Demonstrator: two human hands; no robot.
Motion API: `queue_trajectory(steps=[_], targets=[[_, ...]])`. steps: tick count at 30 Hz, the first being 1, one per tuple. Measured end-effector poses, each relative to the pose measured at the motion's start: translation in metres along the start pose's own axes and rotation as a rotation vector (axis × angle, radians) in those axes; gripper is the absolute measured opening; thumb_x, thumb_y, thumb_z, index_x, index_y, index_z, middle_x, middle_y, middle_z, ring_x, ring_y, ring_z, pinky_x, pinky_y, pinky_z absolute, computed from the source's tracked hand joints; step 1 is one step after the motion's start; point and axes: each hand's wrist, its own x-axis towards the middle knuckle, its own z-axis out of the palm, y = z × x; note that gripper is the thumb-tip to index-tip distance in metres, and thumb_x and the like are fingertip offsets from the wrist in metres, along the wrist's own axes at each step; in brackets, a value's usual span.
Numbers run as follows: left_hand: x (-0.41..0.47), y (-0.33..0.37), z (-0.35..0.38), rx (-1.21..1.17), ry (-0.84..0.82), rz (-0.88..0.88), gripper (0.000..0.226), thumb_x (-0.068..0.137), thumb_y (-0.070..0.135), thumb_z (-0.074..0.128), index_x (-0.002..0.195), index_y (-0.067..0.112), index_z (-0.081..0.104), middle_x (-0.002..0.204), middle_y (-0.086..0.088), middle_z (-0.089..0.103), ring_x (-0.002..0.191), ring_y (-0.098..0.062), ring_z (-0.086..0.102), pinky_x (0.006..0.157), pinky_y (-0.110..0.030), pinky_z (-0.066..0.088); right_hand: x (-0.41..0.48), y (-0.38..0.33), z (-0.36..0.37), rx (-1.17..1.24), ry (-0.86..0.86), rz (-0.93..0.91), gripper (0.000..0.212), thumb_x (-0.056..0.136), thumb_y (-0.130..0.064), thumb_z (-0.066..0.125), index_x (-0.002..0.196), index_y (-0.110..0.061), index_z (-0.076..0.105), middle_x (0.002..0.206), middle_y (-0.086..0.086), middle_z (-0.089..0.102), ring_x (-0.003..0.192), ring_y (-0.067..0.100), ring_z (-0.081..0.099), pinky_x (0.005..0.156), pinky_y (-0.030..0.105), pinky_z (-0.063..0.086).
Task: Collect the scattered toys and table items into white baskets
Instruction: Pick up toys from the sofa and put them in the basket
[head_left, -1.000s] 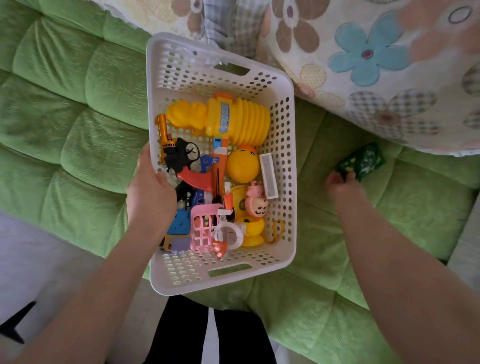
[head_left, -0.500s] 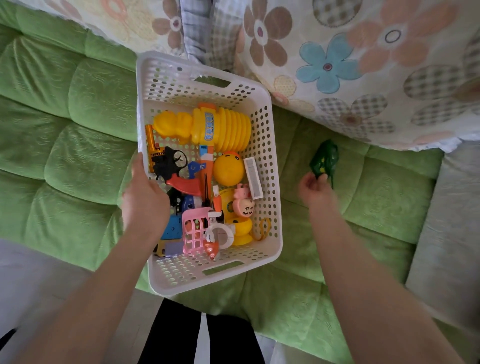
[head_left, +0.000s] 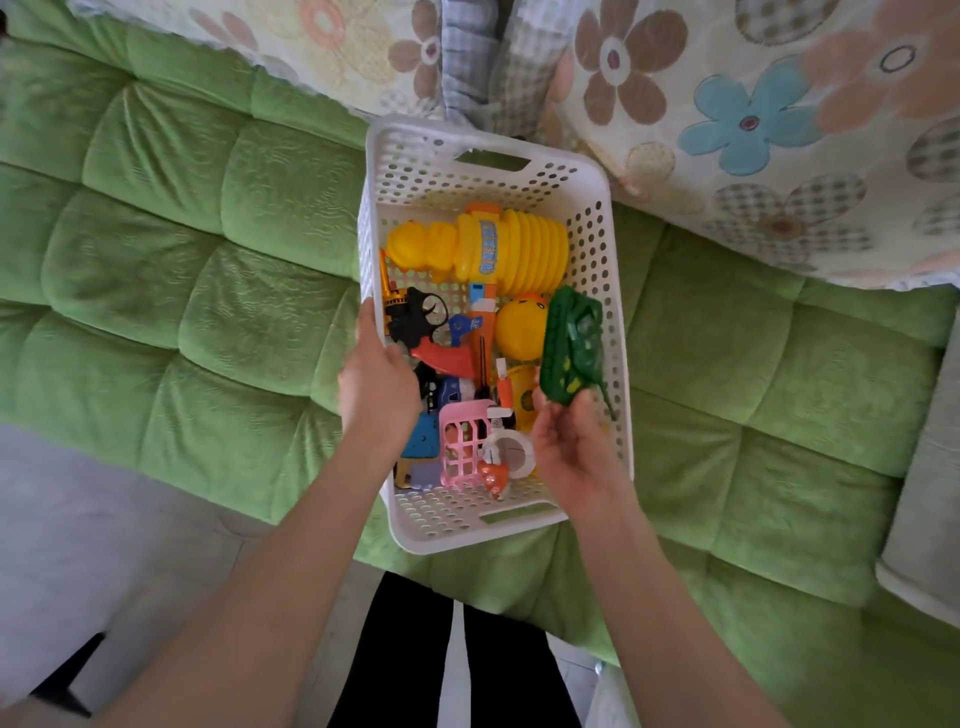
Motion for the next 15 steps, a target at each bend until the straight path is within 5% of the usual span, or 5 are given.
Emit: queue_trajectory(steps=[3,5,7,11,15], targets=[[0.002,-0.005,-0.006,-0.027,-0.057,0.037,0.052,0.099,0.024,0.033,0.147,0.020,0.014,0.142,-0.007,0.043,0.084,-0.017,0.059,0.076,-0.031,0.042,-0.003,0.027,-0.001,-0.104,0.025,0.030,0.014,0.092,-0.015,0.051,0.085,-0.006,0.058,0.067,0.003,0.061,0.065,0.009,0.055,0.053,0.016,0.054],[0.005,-0.009,-0.010,-0.046,-0.088,0.039,0.052,0.099,0.033,0.029,0.147,0.020,0.014,0.149,-0.002,0.034,0.122,-0.022,0.046,0.095,-0.030,0.035,-0.005,0.044,-0.003,-0.206,0.034,0.050,0.016,0.094,-0.014,0.049,0.083,-0.005,0.056,0.060,0.003,0.061,0.058,0.009,0.056,0.051,0.016,0.053],[0.008,-0.013,-0.012,-0.092,-0.118,0.037,0.052,0.099,0.039,0.026,0.147,0.022,0.015,0.149,0.002,0.033,0.130,-0.017,0.037,0.097,-0.023,0.028,-0.007,0.059,-0.005,-0.318,0.050,0.074,0.014,0.094,-0.013,0.048,0.086,-0.003,0.054,0.063,0.007,0.061,0.053,0.010,0.058,0.050,0.017,0.053],[0.010,-0.020,-0.017,-0.119,-0.146,0.070,0.051,0.099,0.039,0.024,0.147,0.022,0.018,0.114,0.015,0.053,0.087,0.010,0.044,0.072,-0.004,0.028,-0.008,0.080,-0.001,-0.538,0.141,0.070,0.014,0.092,-0.005,0.052,0.079,-0.005,0.048,0.071,0.011,0.057,0.058,0.016,0.055,0.055,0.023,0.053],[0.013,-0.024,-0.016,-0.134,-0.173,0.086,0.051,0.100,0.036,0.024,0.147,0.019,0.015,0.134,-0.008,0.049,0.074,0.020,0.045,0.069,-0.006,0.021,-0.006,0.085,0.011,-0.761,0.230,0.075,0.024,0.091,0.007,0.049,0.074,-0.009,0.042,0.069,0.013,0.058,0.058,0.020,0.058,0.063,0.032,0.055]])
